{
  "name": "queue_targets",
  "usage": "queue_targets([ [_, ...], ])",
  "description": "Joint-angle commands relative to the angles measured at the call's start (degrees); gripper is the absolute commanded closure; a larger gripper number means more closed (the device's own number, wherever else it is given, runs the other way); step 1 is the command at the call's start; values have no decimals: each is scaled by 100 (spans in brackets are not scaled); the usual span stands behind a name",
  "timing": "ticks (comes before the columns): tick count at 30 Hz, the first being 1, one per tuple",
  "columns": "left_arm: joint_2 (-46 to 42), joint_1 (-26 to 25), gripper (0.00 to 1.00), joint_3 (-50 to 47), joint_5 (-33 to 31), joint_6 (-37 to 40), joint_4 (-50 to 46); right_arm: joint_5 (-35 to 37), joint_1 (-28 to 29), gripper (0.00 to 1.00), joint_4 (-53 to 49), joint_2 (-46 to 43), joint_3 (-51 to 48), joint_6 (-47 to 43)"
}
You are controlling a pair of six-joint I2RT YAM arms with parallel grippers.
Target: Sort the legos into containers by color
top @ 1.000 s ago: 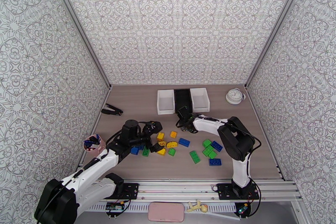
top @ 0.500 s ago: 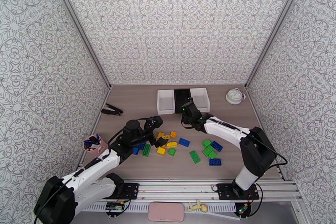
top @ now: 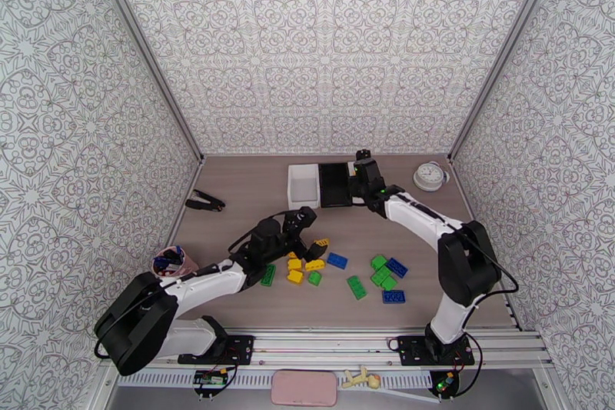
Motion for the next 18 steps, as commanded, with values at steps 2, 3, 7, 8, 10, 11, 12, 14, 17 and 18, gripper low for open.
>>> queue_targets([
  [2, 168, 26, 0, 221, -65, -91, 250, -212, -266, 69, -51, 596, 602, -228],
  [3, 212, 36, 0, 247, -44, -86, 255, -238, -322, 69, -62, 718, 703, -229],
  [7, 334, 42, 0, 307, -13, -107, 320, -338, -477, 69, -105, 1087, 1018, -210],
  [8, 336, 44, 0, 310, -23, -121, 331, -372, -501, 69, -99, 1161, 1085, -217],
  [10, 302, 36, 0, 294, -58, -163, 313, -415, -527, 67, -107, 1261, 1188, -219],
  [11, 270, 10, 0, 272, -91, -173, 274, -430, -550, 65, -138, 1300, 1237, -212],
  [12, 232, -4, 0, 258, -135, -166, 231, -453, -558, 62, -173, 1303, 1270, -202],
  [14, 124, -51, 0, 213, -253, -171, 143, -505, -568, 54, -139, 1232, 1219, -214],
  [17, -95, -86, 0, 94, -378, -218, 84, -574, -568, 41, 30, 975, 974, -280],
  [18, -182, -88, 0, 41, -445, -238, 75, -592, -568, 38, 99, 847, 851, -310],
])
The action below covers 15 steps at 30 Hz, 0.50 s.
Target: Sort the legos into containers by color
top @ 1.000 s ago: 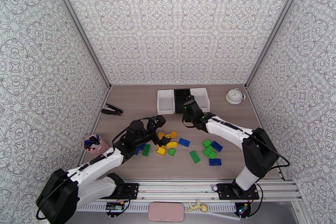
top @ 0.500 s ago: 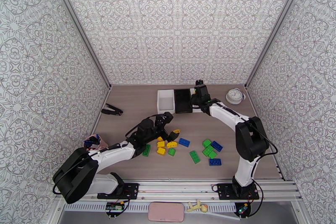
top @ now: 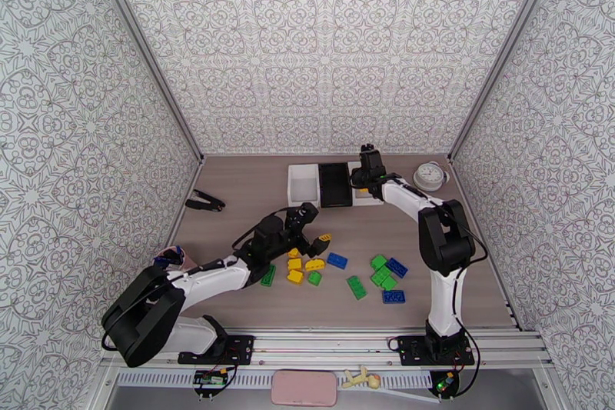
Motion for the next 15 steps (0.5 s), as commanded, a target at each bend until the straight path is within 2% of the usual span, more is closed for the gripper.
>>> queue_targets([
  [1, -368, -56, 0, -129, -312, -129, -74, -177, -24, 34, 192, -498, -279, -129],
  [6, -873, -138, 0, -256, -904, -139, -435, -567, -15, 17, 762, -1299, -1158, -461],
  [9, -1112, -172, 0, -341, -1191, -159, -606, -1128, -6, 9, 1014, -1714, -1623, -677],
  [12, -1302, -199, 0, -290, -1549, -293, -1073, -1736, 23, 4, 1061, -2053, -1977, -836],
  [15, -1439, -268, 0, -222, -1648, -460, -1478, -2094, 131, 1, 1133, -2426, -2359, -1048],
])
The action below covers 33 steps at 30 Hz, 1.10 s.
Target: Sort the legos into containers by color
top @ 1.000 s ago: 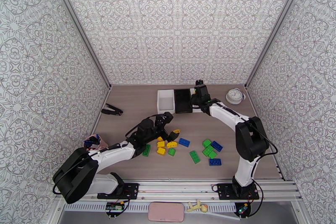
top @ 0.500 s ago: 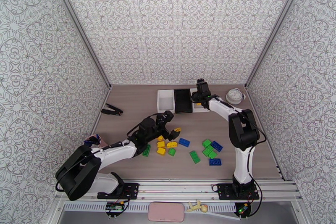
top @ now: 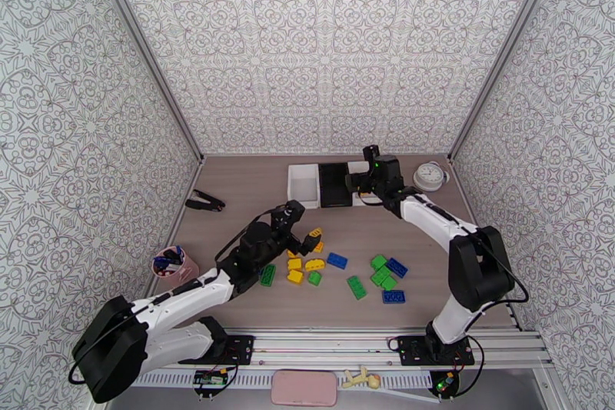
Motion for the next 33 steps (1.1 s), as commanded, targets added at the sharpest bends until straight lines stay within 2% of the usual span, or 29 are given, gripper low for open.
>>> queue_targets([
  [1, -189, -125, 0, 106, -410, -330, -870, -711, 139, 0, 159, -363, -426, -375],
  [4, -266, -141, 0, 508, -924, -1073, -2023, -981, 207, 0, -154, -689, -590, -640],
  [6, -278, -87, 0, 689, -1039, -1386, -2645, -1083, 229, 1, -322, -931, -673, -735],
  [10, -217, 147, 0, 850, -970, -1797, -3297, -1263, 259, 1, -459, -1322, -799, -843],
  [16, 326, 348, 0, 1387, -898, -1914, -4195, -1604, 398, 0, -851, -1547, -662, -1284],
  [21, 1183, 671, 0, 2244, -312, -2179, -5434, -1696, 440, 0, -1077, -1513, -470, -1593],
  [25, 1708, 662, 2, 2733, -297, -2316, -5937, -1648, 440, 0, -1211, -1495, -385, -1831],
  [33, 2832, 623, 13, 3379, -49, -2657, -6412, -1650, 440, 1, -1353, -1379, -296, -1983],
])
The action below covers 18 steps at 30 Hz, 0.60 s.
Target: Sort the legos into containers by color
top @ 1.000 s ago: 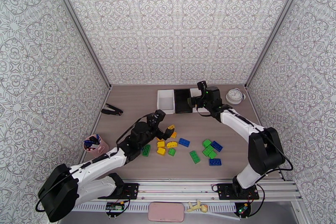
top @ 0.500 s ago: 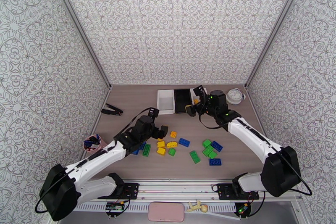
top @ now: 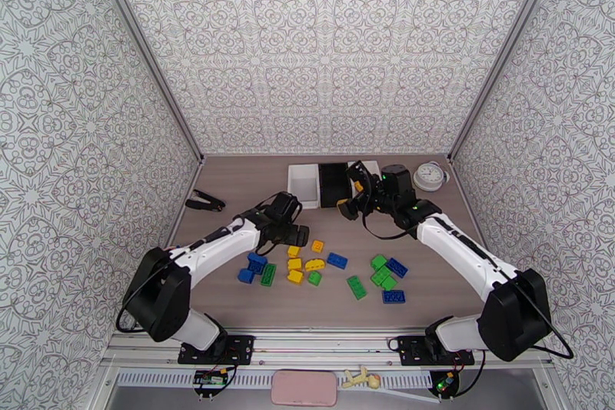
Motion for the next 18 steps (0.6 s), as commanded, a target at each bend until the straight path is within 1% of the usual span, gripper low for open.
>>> queue_targets([
  [1, 346, -28, 15, 258, 268, -172, -467, -90, 21, 0, -169, 99, 177, -163],
  [5, 703, -53, 22, 418, 282, -128, -607, -41, 21, 0, -187, 111, 129, -199],
  [8, 871, -96, 30, 445, 305, -81, -627, -59, 20, 0, -180, 101, 75, -238],
  [11, 980, -116, 34, 460, 369, -66, -623, -50, 21, 1, -237, 84, 63, -278],
  [12, 1000, -116, 37, 466, 378, -66, -610, -41, 21, 0, -241, 67, 47, -278],
  [15, 1073, -143, 41, 494, 432, -40, -609, -11, 21, 0, -237, -3, 3, -261],
  [16, 1086, -142, 45, 503, 445, -39, -609, -15, 21, 1, -233, -19, -20, -250],
  [17, 1118, -150, 51, 513, 465, -33, -618, -15, 21, 0, -220, -43, -34, -252],
  [18, 1132, -151, 53, 519, 473, -31, -618, -30, 20, 0, -237, -69, -58, -252],
])
